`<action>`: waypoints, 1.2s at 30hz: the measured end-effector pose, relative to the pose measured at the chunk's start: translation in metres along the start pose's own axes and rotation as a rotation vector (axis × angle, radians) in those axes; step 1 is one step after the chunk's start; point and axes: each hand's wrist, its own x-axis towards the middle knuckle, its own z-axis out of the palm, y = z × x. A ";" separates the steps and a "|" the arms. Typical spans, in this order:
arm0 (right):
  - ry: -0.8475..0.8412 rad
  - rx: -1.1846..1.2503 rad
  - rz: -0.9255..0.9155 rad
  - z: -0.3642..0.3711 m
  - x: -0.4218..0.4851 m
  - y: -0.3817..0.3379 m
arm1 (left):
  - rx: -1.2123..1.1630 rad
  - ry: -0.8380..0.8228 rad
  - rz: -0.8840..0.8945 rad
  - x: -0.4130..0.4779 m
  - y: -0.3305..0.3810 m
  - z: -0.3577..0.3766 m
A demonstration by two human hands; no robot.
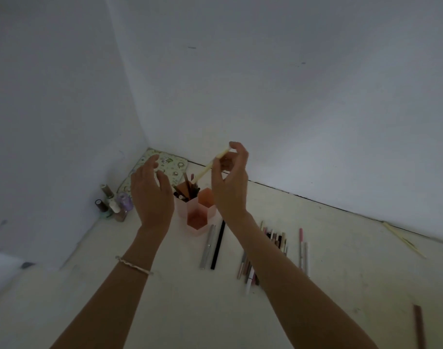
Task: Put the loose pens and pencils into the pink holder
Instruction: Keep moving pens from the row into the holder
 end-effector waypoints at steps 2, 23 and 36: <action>-0.119 -0.072 -0.016 0.013 -0.007 0.001 | -0.075 -0.021 -0.030 0.002 0.005 -0.006; -0.077 -0.400 0.270 -0.062 -0.051 0.076 | 0.630 -0.922 0.215 -0.138 -0.002 0.052; -0.642 -0.842 0.461 -0.024 -0.098 0.109 | -0.288 -0.485 0.113 -0.068 0.057 0.011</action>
